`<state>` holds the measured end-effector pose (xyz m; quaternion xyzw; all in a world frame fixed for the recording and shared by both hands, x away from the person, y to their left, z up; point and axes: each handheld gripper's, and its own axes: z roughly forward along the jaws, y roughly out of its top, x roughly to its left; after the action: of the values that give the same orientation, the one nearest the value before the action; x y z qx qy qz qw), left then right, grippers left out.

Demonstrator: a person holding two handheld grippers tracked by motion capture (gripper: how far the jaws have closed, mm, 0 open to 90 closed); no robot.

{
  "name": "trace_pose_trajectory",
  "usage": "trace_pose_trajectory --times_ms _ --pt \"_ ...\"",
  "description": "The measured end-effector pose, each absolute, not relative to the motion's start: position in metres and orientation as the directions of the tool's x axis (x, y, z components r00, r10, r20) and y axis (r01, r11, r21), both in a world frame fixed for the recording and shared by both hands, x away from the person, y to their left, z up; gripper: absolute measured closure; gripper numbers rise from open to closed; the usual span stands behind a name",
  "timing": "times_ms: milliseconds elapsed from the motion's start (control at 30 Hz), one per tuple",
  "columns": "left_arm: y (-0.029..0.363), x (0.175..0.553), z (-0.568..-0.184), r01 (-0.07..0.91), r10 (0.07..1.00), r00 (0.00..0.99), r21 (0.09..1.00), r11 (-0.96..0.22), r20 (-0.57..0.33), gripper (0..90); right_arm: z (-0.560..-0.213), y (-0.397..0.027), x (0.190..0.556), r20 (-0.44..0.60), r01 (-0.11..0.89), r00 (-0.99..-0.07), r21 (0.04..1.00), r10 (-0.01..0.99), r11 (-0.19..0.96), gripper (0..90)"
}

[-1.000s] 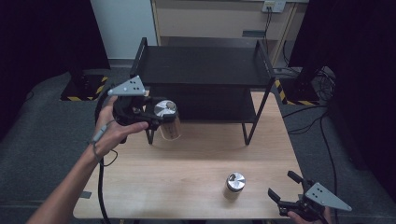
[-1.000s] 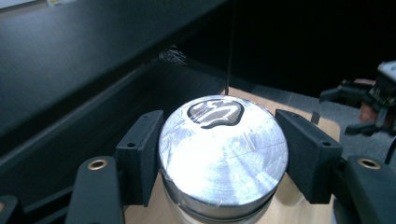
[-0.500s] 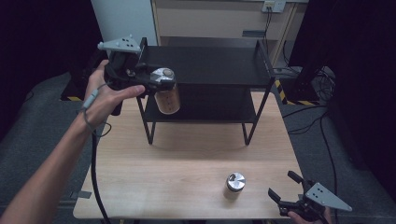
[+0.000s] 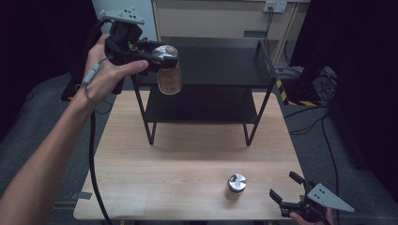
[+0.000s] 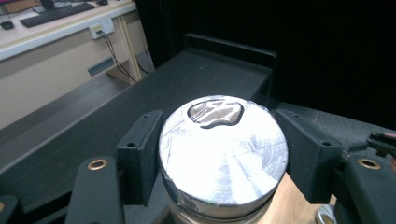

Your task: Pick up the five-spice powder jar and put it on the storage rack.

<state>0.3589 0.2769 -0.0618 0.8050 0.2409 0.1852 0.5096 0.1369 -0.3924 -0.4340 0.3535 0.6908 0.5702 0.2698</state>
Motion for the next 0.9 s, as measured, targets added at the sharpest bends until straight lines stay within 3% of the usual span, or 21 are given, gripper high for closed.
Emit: trace_pose_trajectory --times_ms 500,900 --pt "0.246 0.402 -0.066 0.276 0.735 0.676 0.906 -0.321 0.054 33.7 -0.434 -0.393 0.136 0.035 0.182 -0.601 0.979 0.798 0.095 4.1" --pt "0.234 0.432 -0.078 0.318 0.799 0.599 0.899 -0.302 0.056 33.7 -0.435 -0.394 0.135 0.041 0.182 -0.601 0.979 0.799 0.087 4.1"
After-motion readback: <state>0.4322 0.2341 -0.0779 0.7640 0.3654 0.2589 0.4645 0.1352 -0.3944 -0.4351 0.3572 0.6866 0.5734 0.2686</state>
